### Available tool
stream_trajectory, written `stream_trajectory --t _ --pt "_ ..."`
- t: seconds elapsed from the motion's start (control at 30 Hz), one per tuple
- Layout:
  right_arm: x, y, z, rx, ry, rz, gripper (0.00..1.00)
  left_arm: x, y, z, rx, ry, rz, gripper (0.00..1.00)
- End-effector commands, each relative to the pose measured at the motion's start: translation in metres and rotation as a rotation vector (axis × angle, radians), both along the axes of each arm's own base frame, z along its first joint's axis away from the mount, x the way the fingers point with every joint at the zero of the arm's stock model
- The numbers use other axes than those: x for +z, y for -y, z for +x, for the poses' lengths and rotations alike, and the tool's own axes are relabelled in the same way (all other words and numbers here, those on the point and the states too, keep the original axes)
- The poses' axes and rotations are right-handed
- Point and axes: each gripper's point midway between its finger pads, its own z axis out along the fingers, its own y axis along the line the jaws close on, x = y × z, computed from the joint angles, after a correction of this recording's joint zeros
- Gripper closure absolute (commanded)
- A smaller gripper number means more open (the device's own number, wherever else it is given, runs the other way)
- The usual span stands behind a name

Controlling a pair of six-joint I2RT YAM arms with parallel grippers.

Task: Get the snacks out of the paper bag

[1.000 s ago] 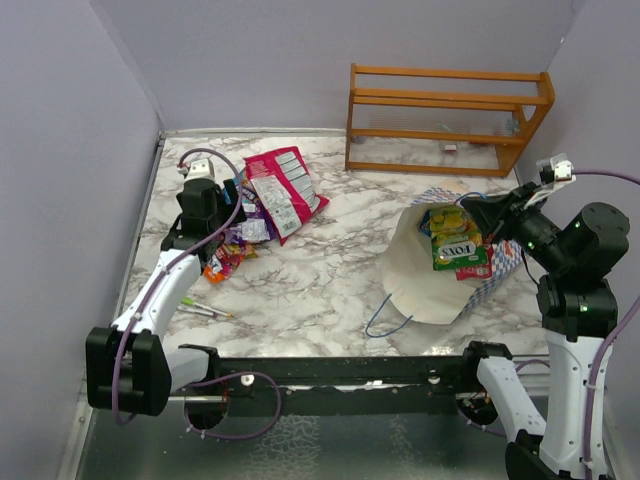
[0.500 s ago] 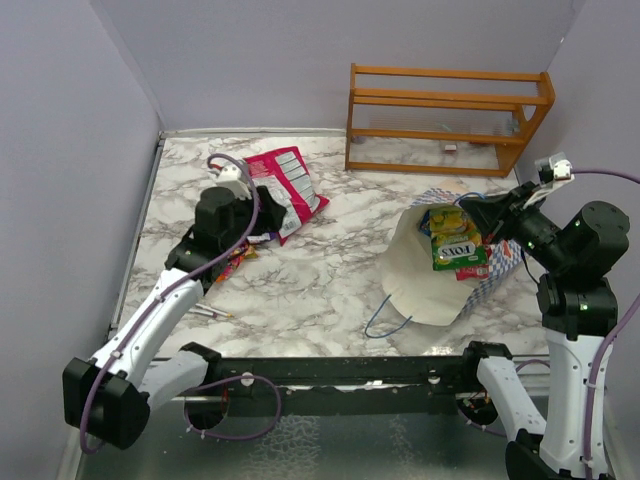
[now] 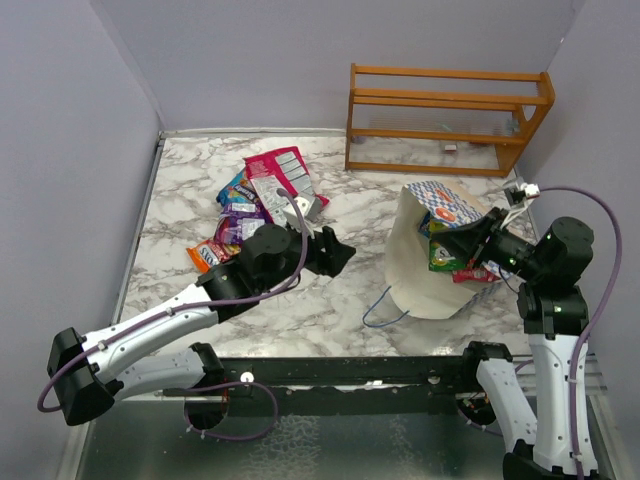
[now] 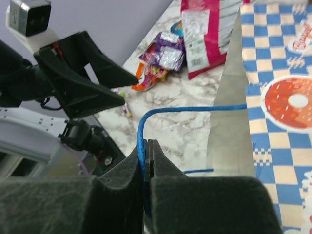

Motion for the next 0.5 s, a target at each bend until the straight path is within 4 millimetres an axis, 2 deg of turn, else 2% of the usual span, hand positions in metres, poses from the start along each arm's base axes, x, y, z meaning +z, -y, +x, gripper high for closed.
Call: stream_trajectory --t 0.0,0.07,0.2,0.3,0.37,0.47 --pt "-0.018 -0.013 -0.026 0.103 -0.085 0.086 0.98 0.001 -0.004 0.005 0.052 0.017 -0.023 0.35" --pt "-0.014 -0.009 -0.022 0.058 -0.060 0.054 0.98 0.001 -0.009 0.005 0.065 0.022 -0.014 0.35" --pt "0.027 -0.001 -0.016 0.007 0.024 -0.023 0.98 0.007 -0.019 0.006 0.090 0.036 -0.006 0.35" --pt "0.050 -0.009 -0.025 0.076 0.037 0.007 0.98 0.011 -0.026 0.004 0.104 0.049 -0.009 0.34" --pt "0.051 -0.018 -0.038 0.168 0.014 0.054 0.98 0.012 -0.030 0.002 0.105 0.053 -0.013 0.34" --pt "0.036 -0.025 -0.057 0.254 -0.039 0.063 0.98 0.011 -0.035 -0.003 0.101 0.050 -0.022 0.34"
